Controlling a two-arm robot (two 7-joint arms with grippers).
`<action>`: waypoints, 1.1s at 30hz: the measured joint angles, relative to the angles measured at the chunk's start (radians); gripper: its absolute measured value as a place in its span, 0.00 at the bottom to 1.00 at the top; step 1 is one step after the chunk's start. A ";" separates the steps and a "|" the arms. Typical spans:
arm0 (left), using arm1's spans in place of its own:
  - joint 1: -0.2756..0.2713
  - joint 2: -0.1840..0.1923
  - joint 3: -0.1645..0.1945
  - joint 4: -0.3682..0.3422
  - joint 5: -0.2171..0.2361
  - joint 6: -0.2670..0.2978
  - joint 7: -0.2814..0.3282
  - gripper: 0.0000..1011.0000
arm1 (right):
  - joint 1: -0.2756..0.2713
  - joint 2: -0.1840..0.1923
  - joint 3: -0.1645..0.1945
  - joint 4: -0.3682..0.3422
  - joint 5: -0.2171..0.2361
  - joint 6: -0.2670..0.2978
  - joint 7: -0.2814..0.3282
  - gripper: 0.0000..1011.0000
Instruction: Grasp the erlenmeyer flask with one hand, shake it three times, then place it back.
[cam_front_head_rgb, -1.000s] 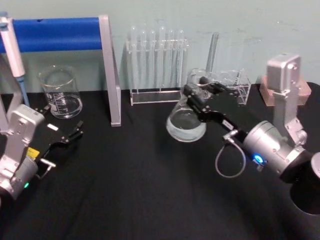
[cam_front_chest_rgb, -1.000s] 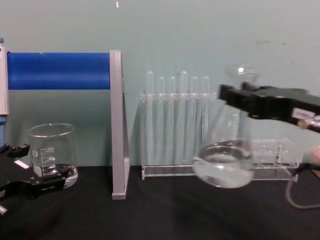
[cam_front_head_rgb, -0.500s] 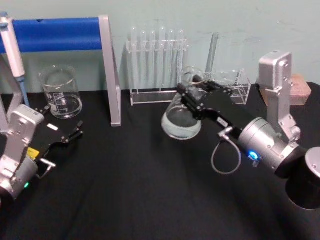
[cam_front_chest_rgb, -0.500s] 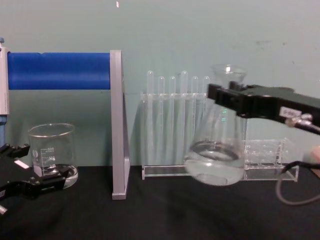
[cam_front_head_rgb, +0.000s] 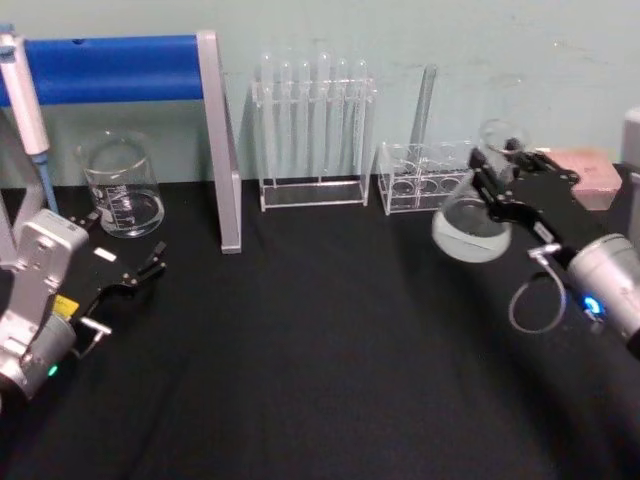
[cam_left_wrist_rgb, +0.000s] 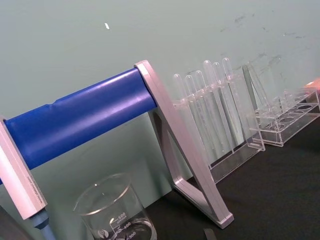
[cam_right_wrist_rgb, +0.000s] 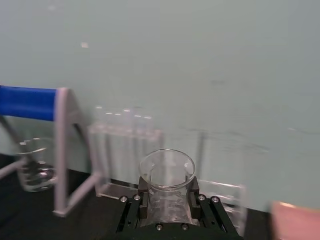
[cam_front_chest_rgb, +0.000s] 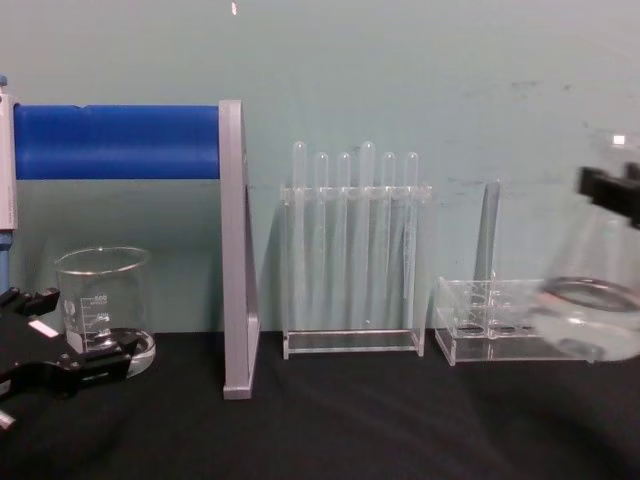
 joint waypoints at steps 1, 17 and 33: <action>0.000 0.000 0.000 0.000 0.000 0.000 0.000 0.99 | -0.006 0.000 0.008 -0.004 -0.002 0.001 -0.005 0.45; 0.000 0.000 0.000 0.000 0.000 0.000 0.000 0.99 | -0.025 -0.012 0.047 -0.013 -0.018 0.008 0.029 0.45; 0.000 0.000 0.000 0.000 0.000 0.000 0.000 0.99 | 0.094 -0.019 -0.126 0.074 0.020 -0.009 0.191 0.45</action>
